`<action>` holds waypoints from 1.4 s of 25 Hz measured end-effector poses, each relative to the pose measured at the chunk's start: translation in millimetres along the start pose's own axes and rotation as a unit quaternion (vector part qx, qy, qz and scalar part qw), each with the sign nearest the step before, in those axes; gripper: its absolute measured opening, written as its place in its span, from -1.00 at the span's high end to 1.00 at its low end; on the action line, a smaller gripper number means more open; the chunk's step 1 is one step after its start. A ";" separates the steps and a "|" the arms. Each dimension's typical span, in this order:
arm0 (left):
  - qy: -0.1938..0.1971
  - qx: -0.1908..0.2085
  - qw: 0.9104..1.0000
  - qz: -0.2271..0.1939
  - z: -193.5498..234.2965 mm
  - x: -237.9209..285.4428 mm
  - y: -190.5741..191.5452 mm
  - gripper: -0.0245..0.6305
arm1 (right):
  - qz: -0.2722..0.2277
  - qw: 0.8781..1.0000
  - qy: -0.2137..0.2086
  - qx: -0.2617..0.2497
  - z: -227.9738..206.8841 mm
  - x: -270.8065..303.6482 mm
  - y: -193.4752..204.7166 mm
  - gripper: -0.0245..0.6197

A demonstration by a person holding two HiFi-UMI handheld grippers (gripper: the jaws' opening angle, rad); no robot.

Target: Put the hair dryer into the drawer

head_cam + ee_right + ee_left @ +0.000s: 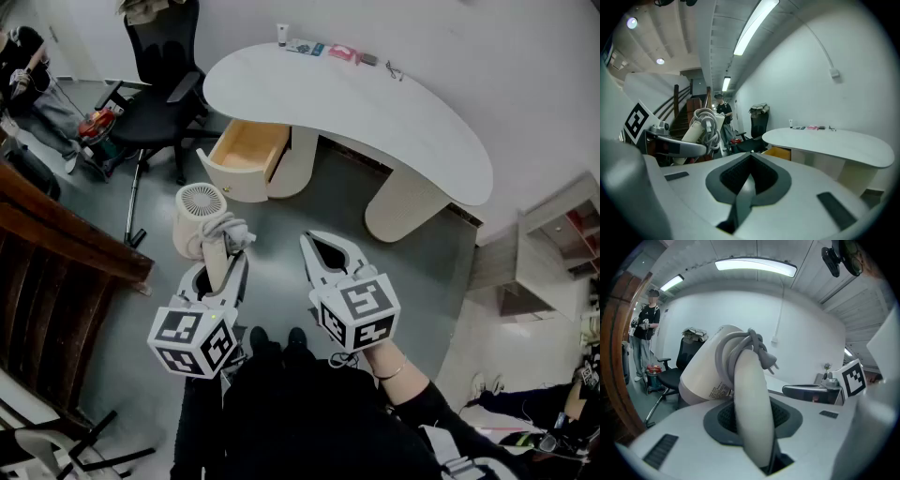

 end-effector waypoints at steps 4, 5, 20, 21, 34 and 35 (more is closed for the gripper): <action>0.001 0.004 1.000 0.003 -2.9 1.0 1.1 0.57 | 0.000 1.000 -0.002 0.000 -1.0 -0.3 1.6 0.92; 0.000 0.005 1.000 0.003 -3.8 1.0 1.4 0.57 | 0.001 1.000 -0.003 -0.001 -1.2 -0.8 2.0 0.92; -0.024 0.002 1.000 0.018 -0.2 3.8 2.9 0.57 | 0.020 1.000 0.006 -0.005 -24.2 -9.9 11.0 0.92; -0.026 0.001 1.000 0.018 0.7 4.2 2.3 0.57 | 0.022 1.000 0.009 -0.005 -26.2 -9.5 10.6 0.92; -0.031 0.005 0.999 0.012 3.1 19.7 -3.7 0.57 | 0.027 0.999 0.025 -0.008 -49.1 -2.7 8.5 0.92; -0.030 0.005 0.999 0.012 2.9 21.9 -4.3 0.57 | 0.028 0.999 0.024 -0.010 -50.4 -1.2 7.5 0.92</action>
Point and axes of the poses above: the fingertips, and each gripper's own axes: x forward along the fingers, z to its left, y out of its underside, the point moved 9 cm from there along -x, backward along the fingers, and after that the axes turned 13 degrees about -z, right-handed, at the moved point
